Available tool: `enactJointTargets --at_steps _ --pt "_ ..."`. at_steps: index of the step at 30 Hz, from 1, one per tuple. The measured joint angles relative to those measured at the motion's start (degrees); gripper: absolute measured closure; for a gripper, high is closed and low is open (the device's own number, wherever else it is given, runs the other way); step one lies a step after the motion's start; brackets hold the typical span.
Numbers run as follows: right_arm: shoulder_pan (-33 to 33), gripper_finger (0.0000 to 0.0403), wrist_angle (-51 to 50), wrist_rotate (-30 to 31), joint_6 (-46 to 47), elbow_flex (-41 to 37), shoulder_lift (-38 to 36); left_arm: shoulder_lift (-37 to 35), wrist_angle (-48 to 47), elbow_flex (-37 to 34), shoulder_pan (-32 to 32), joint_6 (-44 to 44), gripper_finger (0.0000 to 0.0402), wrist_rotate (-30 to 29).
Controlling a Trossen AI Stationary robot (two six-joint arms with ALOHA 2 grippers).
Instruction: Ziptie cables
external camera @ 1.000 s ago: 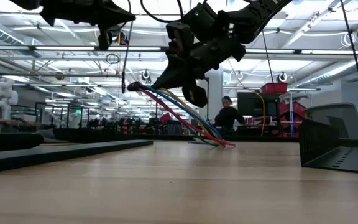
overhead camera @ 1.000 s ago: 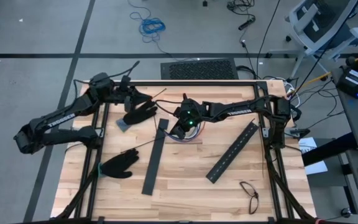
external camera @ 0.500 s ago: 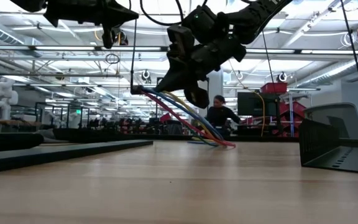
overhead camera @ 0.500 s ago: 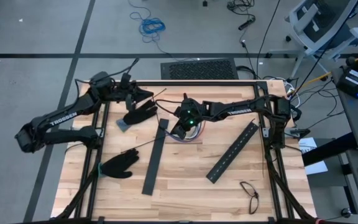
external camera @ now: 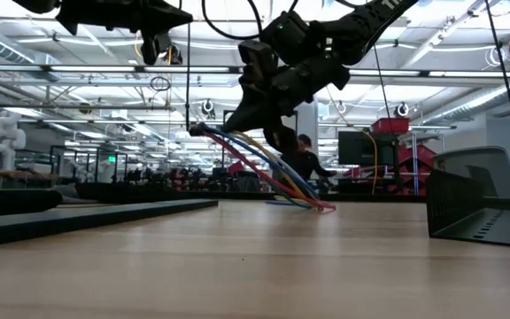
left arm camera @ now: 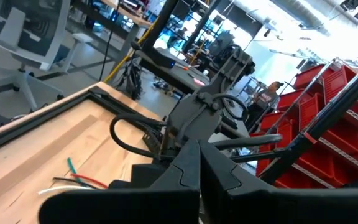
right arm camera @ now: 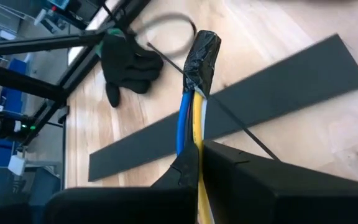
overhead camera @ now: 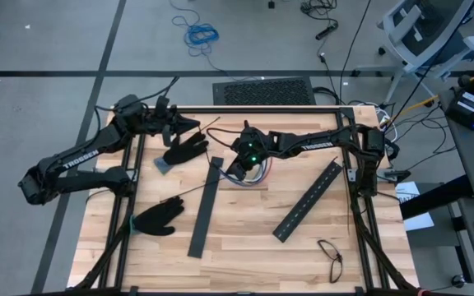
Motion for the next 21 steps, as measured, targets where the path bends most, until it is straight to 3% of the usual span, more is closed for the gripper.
enactJointTargets --at_steps 6,11,21 --pt "-0.02 0.0403 2.96 -0.18 2.05 -0.02 0.02 0.13 -1.75 0.00 0.00 1.70 0.0401 -0.24" --pt "0.02 0.0403 2.90 -0.24 2.30 -0.02 0.02 0.13 -1.29 0.00 0.10 3.08 0.0401 -3.91" --pt "0.04 0.0403 2.90 -0.28 2.30 -0.02 0.02 0.13 0.46 0.00 0.07 2.54 0.0402 -4.02"
